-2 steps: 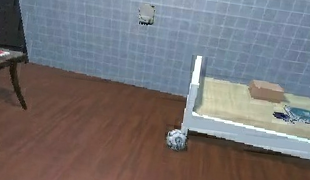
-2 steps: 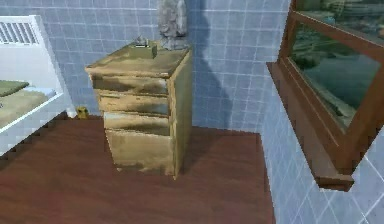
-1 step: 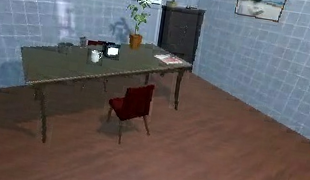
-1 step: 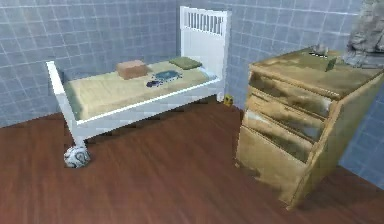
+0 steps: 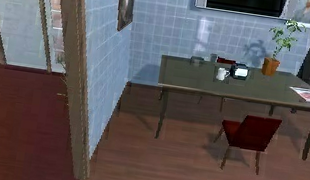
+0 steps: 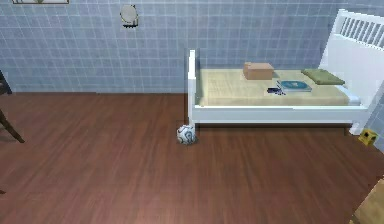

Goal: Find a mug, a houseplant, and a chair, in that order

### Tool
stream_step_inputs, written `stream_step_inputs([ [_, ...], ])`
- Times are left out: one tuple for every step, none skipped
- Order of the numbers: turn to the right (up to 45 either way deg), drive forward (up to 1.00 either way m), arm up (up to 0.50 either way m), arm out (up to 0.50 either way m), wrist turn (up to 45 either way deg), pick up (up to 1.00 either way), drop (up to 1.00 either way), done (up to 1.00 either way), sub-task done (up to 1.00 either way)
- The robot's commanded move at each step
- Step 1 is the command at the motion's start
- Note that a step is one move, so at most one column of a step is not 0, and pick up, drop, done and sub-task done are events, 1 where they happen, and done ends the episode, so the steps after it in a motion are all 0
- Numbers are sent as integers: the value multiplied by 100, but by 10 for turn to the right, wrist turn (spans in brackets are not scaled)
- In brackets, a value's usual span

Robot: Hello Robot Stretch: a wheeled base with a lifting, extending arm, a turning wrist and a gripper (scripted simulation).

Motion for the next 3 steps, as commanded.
stream_step_inputs([
  [0,40,0,0,0,0,0,0,0],
  [-450,0,0,0,0,0,0,0,0],
  [-60,0,0,0,0,0,0,0,0],
])
